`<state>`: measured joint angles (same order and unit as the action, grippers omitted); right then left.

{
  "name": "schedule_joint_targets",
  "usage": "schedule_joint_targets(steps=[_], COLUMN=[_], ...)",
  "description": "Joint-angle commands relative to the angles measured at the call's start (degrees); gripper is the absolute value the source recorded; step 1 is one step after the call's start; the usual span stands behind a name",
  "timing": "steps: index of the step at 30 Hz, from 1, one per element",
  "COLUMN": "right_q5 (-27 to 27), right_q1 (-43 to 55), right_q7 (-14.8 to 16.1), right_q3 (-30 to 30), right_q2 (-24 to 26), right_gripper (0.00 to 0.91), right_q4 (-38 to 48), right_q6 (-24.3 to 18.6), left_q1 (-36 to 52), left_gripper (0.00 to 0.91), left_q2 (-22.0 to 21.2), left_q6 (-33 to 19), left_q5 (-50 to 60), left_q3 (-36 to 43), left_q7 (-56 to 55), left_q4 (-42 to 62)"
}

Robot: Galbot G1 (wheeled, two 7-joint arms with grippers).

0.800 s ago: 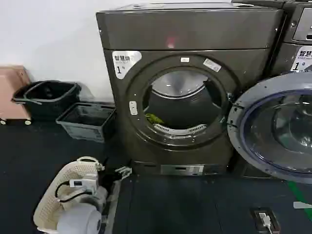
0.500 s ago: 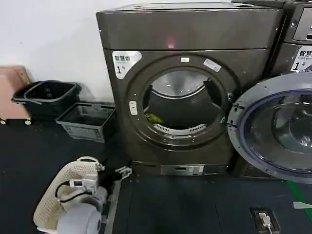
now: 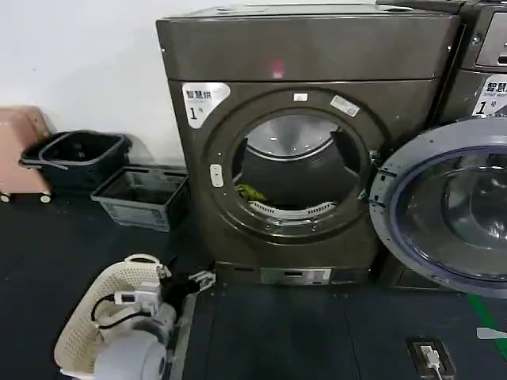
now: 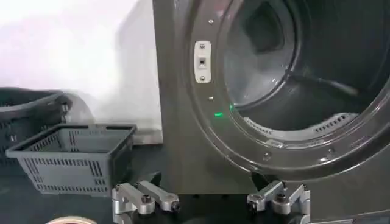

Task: Grasp the clothes from the dryer.

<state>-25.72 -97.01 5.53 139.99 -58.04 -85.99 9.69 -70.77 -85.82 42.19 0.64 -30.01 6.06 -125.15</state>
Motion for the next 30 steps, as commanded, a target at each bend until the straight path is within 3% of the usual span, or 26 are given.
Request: schedule_joint_targets(steps=[1, 30], right_q5=[-0.32, -0.39], right_q1=[0.03, 0.53], right_q7=[-0.13, -0.25], right_q3=[-0.06, -0.5], right_q2=[-0.09, -0.08], right_gripper=[0.907, 0.907], right_q4=[-0.01, 0.29], right_q6=[-0.38, -0.19], left_q1=[0.06, -0.25], left_gripper=[0.907, 0.907], left_q2=[0.06, -0.19], left_q6=[2.81, 2.81], left_q5=[0.04, 1.26], left_q3=[0.01, 0.17], left_q7=[0.28, 2.22], left_q4=[0.08, 0.07])
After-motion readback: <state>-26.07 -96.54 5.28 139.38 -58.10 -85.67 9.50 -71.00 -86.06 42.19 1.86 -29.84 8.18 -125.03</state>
